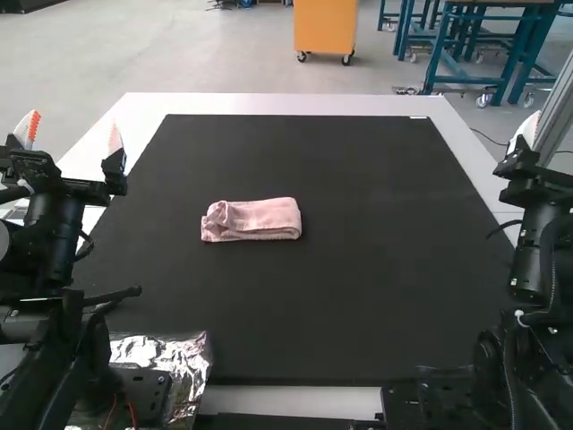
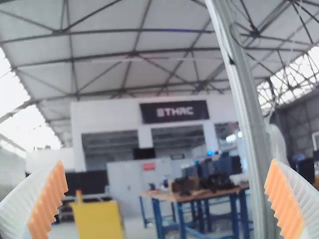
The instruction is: Fold the towel.
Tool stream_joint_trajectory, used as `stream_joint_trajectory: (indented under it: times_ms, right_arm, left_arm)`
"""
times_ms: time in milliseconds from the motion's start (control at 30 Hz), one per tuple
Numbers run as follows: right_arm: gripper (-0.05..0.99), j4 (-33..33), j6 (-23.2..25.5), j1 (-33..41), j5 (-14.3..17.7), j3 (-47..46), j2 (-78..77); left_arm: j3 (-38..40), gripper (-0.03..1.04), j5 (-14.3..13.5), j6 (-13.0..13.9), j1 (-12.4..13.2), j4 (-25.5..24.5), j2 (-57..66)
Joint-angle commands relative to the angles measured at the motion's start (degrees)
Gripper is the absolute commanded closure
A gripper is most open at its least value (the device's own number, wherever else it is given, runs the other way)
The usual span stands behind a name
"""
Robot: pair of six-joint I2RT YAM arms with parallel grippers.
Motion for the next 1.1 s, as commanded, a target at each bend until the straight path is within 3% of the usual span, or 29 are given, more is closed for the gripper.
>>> stream_joint_trajectory:
  times_ms: [0,100,233,367,467,1067]
  right_arm:
    - [0.02,-8.68,5.91,-0.28,1.66,-0.45,-0.16]
    - [0.02,-20.37,7.84,-0.19,0.43,-0.45,-0.16]
    - [0.02,-28.54,5.03,-0.19,-1.42,-0.45,-0.16]
    - [0.02,-39.97,1.69,-0.19,-5.28,-0.45,-0.16]
    - [0.02,-41.99,1.69,-0.19,-9.42,-0.45,-0.16]
    - [0.02,-42.25,1.6,-0.1,-10.65,-0.45,-0.16]
  left_arm:
    - [-1.02,0.04,-2.36,-7.89,0.01,-3.25,-0.19]
    - [-1.19,0.04,-2.36,-15.71,0.18,-10.46,-0.19]
    - [-1.19,0.04,-2.36,-20.72,0.01,-18.89,-0.19]
    - [-1.19,0.04,-2.36,-20.72,0.09,-27.33,-0.19]
    - [-1.28,0.04,-2.36,-20.72,0.09,-32.96,-0.19]
    - [-1.19,0.04,-2.36,-20.89,0.53,-32.69,-0.19]
